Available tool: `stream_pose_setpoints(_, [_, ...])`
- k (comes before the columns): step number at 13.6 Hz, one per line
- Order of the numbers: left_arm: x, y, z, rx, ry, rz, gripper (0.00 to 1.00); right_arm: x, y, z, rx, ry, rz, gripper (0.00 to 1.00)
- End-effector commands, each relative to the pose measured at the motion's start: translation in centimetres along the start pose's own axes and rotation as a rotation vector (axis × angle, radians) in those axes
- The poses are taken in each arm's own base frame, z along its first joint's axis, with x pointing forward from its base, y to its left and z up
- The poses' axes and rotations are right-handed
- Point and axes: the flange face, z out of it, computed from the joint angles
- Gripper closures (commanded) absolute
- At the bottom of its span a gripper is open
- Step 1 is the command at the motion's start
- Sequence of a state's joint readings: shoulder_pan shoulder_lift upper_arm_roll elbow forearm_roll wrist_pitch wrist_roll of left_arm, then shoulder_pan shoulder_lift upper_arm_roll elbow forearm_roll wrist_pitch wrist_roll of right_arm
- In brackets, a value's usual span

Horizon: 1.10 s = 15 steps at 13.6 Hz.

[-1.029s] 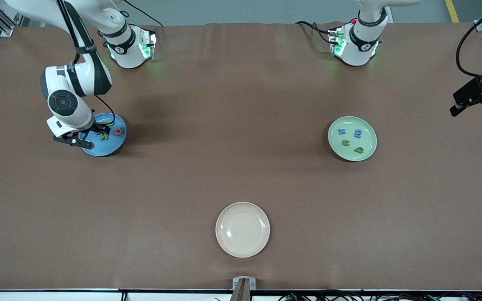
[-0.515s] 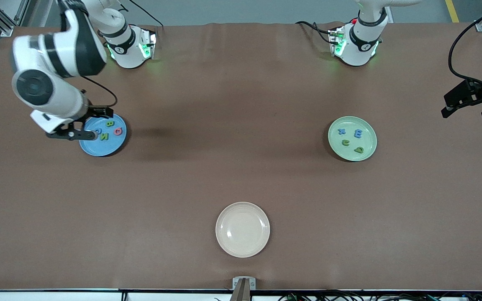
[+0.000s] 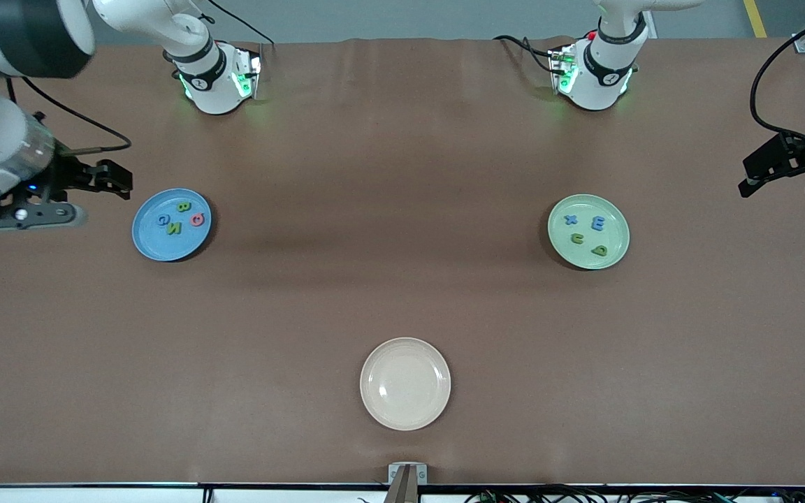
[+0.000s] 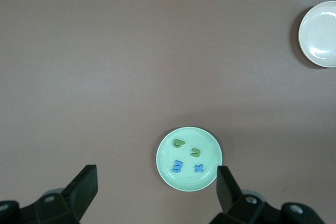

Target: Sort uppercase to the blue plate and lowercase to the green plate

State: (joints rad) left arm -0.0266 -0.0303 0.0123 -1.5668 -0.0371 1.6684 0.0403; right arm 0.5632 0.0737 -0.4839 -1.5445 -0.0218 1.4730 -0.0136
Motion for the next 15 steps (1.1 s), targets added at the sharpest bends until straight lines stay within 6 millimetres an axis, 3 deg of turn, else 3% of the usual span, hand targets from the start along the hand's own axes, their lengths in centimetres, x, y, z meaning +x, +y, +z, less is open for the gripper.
stream_pose_setpoints(1, [0.3, 0.2, -0.5, -0.003, 0.008, 0.004, 0.0, 0.3, 3.5, -1.1, 0.075, 0.006, 0.039, 0.0])
stream_pose_setpoints(2, [0.3, 0.3, -0.5, -0.001, 0.008, 0.006, 0.0, 0.2, 5.1, -1.0, 0.087, 0.009, 0.07, 0.0])
stream_pose_setpoints(3, [0.3, 0.2, -0.5, -0.003, 0.008, 0.004, 0.0, 0.3, 5.4, -0.9, 0.084, 0.01, 0.08, 0.0])
stream_pose_setpoints(15, [0.3, 0.1, -0.7, -0.002, 0.012, 0.004, 0.0, -0.4, 5.3, -2.4, 0.073, 0.02, 0.077, 0.0])
